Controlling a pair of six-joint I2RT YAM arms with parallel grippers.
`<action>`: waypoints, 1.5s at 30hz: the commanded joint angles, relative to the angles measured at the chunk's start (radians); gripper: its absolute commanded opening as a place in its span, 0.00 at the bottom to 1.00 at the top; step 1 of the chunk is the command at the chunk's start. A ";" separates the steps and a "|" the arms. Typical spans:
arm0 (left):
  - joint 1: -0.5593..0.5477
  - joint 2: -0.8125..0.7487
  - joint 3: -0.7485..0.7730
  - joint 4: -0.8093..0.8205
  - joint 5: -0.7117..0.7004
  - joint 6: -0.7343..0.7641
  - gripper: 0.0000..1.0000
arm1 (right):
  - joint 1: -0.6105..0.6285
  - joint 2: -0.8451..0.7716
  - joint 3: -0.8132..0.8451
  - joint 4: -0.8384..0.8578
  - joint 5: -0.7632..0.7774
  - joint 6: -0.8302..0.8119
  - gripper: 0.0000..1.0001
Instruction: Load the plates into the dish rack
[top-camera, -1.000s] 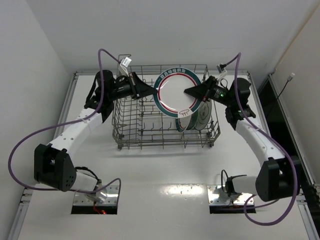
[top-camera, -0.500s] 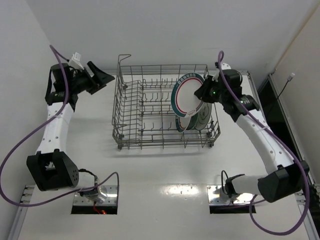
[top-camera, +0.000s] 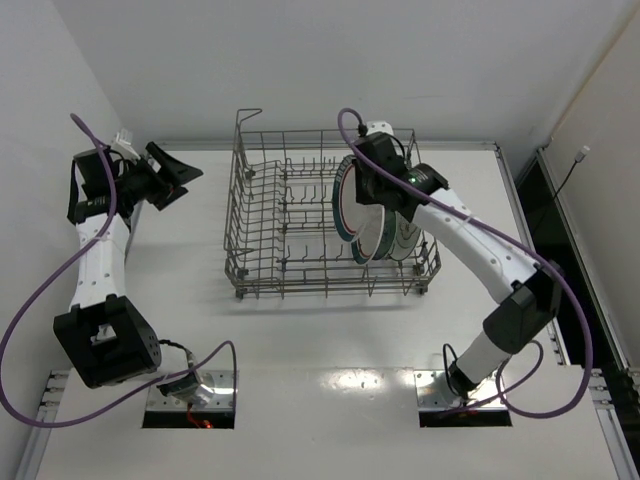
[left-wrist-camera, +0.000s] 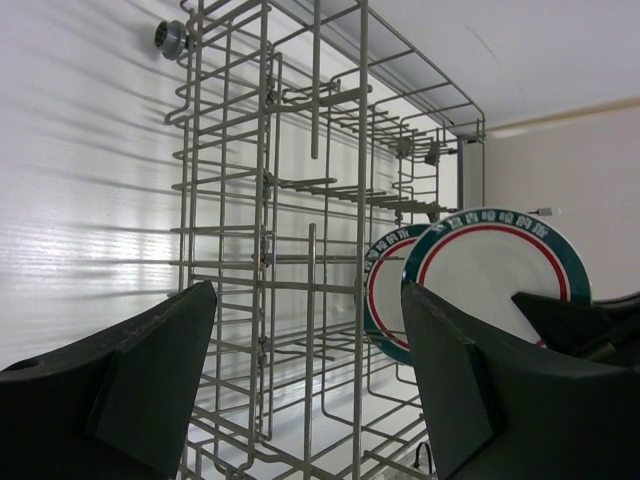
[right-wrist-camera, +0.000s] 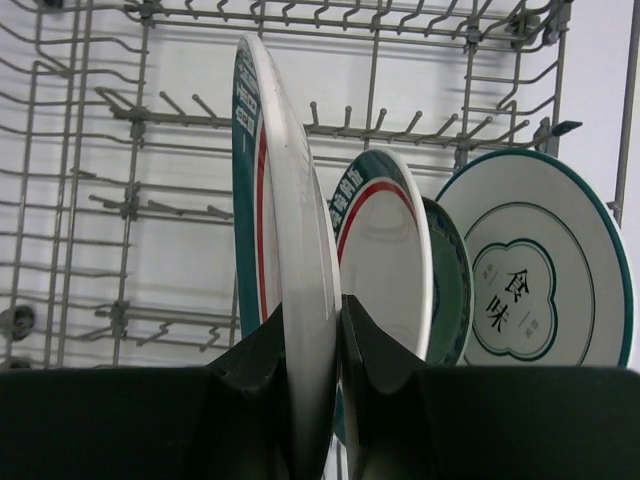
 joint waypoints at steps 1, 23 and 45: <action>0.026 -0.039 -0.007 0.029 0.056 0.005 0.72 | 0.031 0.047 0.090 -0.017 0.162 -0.027 0.00; 0.045 -0.030 -0.044 0.064 0.084 0.005 0.72 | 0.033 0.113 -0.022 0.052 0.146 -0.064 0.00; 0.045 -0.011 -0.044 0.055 0.093 0.032 0.72 | 0.023 0.122 0.191 -0.168 0.011 -0.067 0.64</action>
